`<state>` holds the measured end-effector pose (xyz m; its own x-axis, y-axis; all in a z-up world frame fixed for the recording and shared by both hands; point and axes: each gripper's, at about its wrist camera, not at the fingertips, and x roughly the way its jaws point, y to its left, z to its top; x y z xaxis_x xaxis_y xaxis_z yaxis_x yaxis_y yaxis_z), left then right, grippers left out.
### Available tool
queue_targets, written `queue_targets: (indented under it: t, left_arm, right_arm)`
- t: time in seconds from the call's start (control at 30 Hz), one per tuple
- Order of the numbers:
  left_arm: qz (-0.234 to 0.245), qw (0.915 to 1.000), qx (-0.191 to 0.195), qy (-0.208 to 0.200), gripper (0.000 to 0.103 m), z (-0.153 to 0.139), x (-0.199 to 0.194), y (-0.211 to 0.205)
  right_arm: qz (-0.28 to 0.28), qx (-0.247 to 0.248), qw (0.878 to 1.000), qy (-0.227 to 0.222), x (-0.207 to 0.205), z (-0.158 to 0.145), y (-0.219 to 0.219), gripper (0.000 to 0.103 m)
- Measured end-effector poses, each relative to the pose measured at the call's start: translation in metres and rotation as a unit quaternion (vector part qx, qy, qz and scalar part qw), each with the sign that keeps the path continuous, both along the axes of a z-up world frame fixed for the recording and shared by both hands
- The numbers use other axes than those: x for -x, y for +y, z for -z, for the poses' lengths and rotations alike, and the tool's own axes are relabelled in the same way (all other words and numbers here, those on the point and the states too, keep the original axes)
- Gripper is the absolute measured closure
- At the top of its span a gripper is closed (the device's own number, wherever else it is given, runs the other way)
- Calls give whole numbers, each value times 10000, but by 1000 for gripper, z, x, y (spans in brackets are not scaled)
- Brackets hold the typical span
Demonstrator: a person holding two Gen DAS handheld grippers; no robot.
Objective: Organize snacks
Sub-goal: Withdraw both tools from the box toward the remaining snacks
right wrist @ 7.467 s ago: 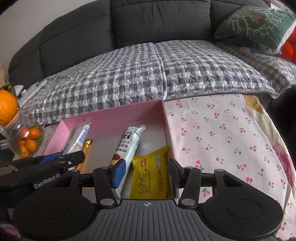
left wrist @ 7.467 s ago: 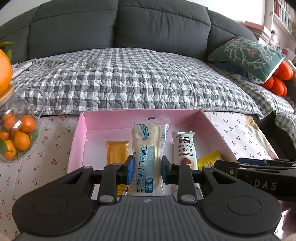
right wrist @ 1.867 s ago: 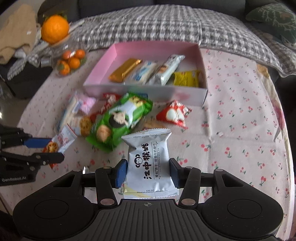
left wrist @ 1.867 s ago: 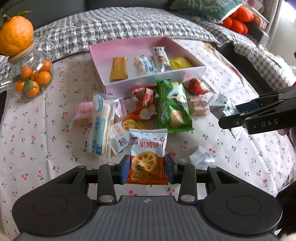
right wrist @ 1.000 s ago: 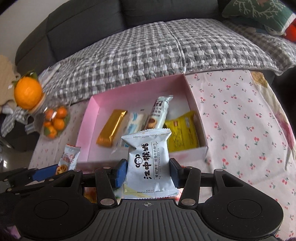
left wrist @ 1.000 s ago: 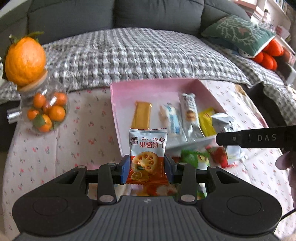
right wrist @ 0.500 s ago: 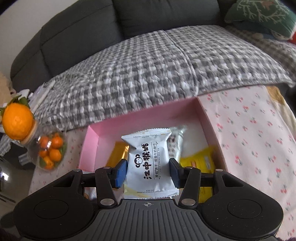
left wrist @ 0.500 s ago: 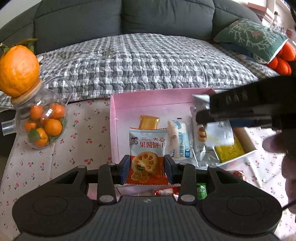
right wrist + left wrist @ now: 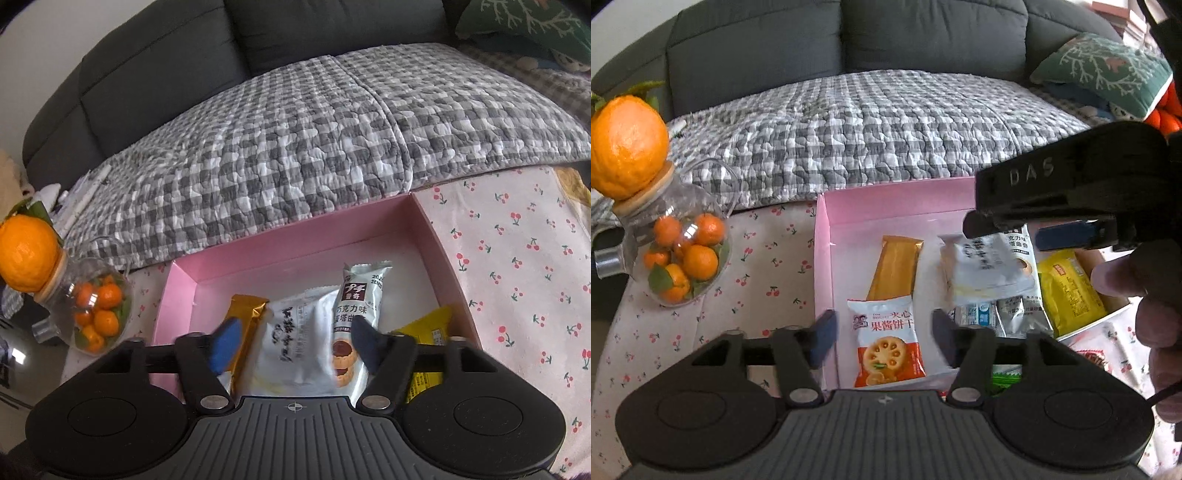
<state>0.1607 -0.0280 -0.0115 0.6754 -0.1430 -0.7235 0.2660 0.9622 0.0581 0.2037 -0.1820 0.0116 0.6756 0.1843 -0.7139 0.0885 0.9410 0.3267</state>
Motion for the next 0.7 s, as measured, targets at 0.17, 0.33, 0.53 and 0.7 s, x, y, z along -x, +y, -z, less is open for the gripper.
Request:
queue_targets:
  t: [0.17, 0.33, 0.53, 0.7]
  left_arm:
    - [60, 10000, -65, -9, 34, -1, 3, -1]
    - [146, 9998, -103, -14, 31, -3, 5, -1]
    - [70, 9999, 22, 72, 26, -8, 10, 9]
    - [42, 9999, 86, 40, 18, -16, 18, 14]
  right_arm:
    - [-49, 118, 9999, 76, 3, -2, 3, 33]
    - [-48, 165, 9998, 127, 13, -7, 4, 28]
    - [-64, 292, 9994, 195, 28, -15, 4, 24]
    - [8, 343, 9989, 329, 44, -19, 0, 24]
